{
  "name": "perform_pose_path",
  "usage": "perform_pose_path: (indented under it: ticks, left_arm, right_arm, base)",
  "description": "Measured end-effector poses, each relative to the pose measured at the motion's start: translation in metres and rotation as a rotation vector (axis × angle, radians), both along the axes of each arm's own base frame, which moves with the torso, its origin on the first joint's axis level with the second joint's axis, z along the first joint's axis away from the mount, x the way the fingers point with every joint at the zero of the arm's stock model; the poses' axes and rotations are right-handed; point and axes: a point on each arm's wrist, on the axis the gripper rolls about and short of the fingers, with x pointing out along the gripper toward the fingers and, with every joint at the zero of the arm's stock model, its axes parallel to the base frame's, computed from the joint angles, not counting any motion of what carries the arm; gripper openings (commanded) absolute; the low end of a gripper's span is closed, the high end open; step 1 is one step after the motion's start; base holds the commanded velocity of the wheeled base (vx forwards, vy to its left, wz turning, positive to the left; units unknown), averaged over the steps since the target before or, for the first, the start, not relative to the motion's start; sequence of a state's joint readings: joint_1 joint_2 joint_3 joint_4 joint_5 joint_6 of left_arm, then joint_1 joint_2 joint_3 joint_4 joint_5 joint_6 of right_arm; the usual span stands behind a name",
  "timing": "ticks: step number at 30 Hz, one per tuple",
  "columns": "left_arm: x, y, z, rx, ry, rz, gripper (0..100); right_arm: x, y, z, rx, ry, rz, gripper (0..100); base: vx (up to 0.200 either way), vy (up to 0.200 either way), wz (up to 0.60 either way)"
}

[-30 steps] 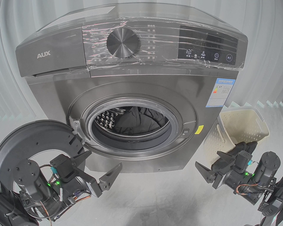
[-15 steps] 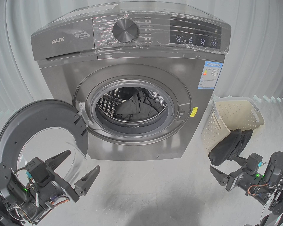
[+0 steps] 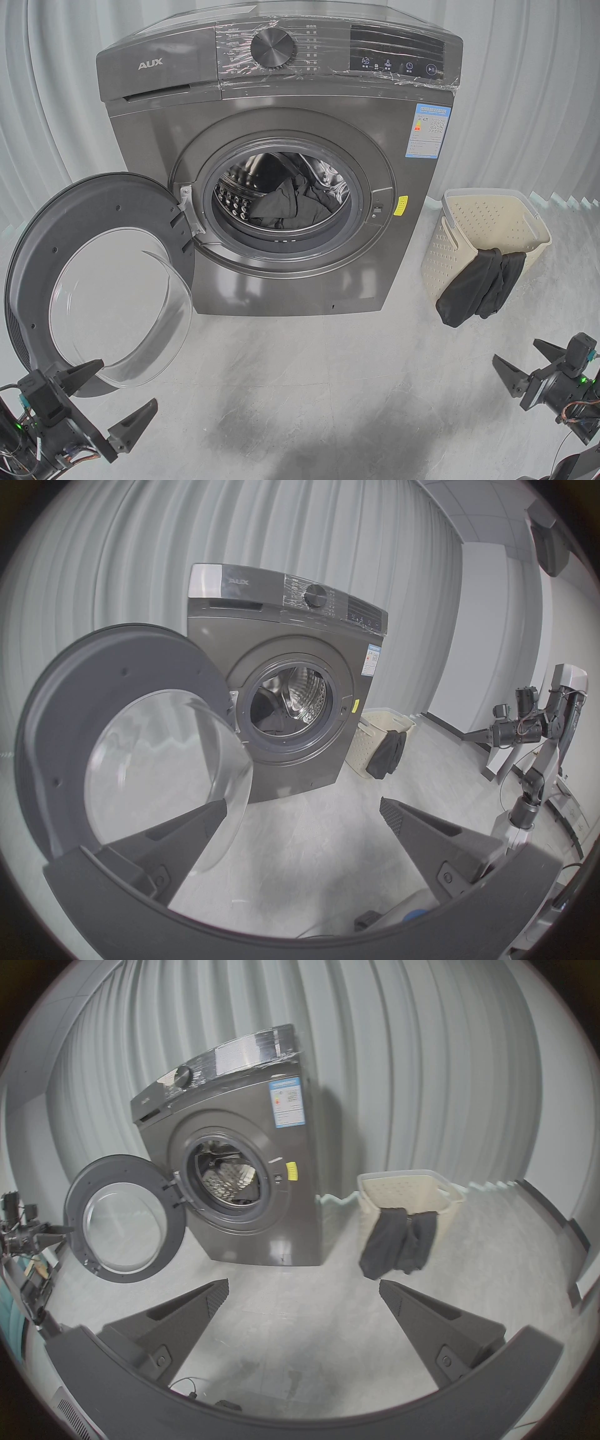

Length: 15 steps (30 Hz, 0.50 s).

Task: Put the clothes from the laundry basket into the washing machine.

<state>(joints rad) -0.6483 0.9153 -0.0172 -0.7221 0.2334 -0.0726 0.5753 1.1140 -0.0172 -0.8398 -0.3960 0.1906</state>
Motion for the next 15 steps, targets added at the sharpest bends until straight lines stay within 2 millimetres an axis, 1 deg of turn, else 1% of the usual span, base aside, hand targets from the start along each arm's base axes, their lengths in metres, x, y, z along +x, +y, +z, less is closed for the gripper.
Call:
perform_pose_path:
  ticks: [8, 12, 15]
  left_arm:
    - [-0.035, 0.031, -0.012, -0.017, 0.0, 0.083, 100]
    - [-0.049, 0.041, -0.019, -0.03, -0.013, 0.134, 100]
    - [-0.056, 0.045, -0.023, -0.042, -0.028, 0.163, 100]
  right_arm:
    - [-0.035, -0.031, -0.006, -0.006, 0.032, -0.112, 100]
    - [-0.056, -0.046, -0.006, -0.014, -0.037, -0.181, 100]
    - [-0.071, -0.053, -0.01, -0.035, -0.079, -0.202, 100]
  base:
    - [0.0, 0.0, 0.0]
    - [0.0, 0.0, 0.0]
    - [0.0, 0.0, 0.0]
